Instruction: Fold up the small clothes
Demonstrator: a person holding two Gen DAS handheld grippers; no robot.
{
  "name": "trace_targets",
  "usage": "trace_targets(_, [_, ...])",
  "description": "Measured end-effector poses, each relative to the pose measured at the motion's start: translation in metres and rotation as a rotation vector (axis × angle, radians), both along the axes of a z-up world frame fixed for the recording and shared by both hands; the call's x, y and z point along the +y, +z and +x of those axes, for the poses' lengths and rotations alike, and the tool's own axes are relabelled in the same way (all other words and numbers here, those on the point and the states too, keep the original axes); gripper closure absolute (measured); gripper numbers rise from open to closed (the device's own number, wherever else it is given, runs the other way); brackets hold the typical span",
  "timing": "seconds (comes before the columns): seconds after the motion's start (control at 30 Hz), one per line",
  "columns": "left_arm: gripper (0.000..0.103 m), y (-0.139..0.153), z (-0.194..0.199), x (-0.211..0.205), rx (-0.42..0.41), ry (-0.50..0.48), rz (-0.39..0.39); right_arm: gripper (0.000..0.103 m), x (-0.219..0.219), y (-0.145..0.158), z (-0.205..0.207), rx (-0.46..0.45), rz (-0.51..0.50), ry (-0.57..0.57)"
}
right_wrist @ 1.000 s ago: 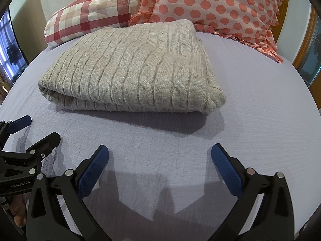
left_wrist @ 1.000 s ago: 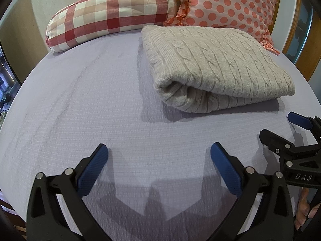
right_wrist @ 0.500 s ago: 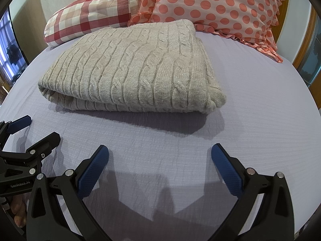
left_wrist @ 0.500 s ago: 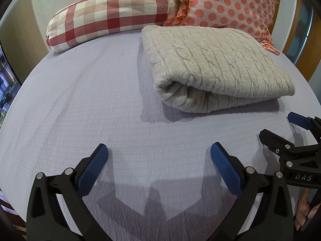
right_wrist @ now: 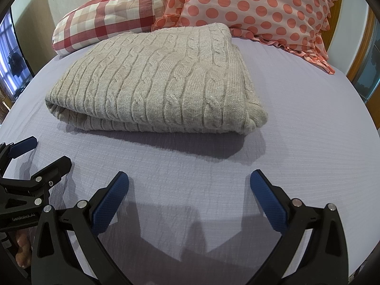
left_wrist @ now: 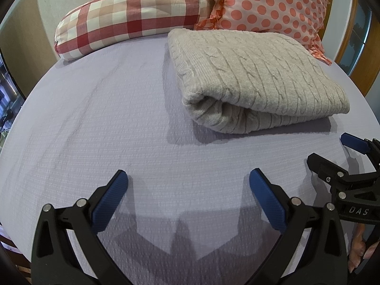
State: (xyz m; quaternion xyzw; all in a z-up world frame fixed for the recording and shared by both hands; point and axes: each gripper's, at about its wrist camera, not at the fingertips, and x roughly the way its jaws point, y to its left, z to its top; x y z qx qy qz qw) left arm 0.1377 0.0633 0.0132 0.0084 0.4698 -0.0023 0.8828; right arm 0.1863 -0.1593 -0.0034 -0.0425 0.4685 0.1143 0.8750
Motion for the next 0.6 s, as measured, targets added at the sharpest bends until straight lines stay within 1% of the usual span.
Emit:
trace_targets(0.13, [0.002, 0.0005, 0.0026, 0.0, 0.014, 0.0, 0.0, 0.001, 0.0002, 0.0001, 0.0, 0.0, 0.0, -0.001])
trace_targets(0.6, [0.002, 0.001, 0.0044, -0.0002, 0.016, -0.002, 0.0, 0.001, 0.0002, 0.0003, -0.0001, 0.0, 0.0, -0.003])
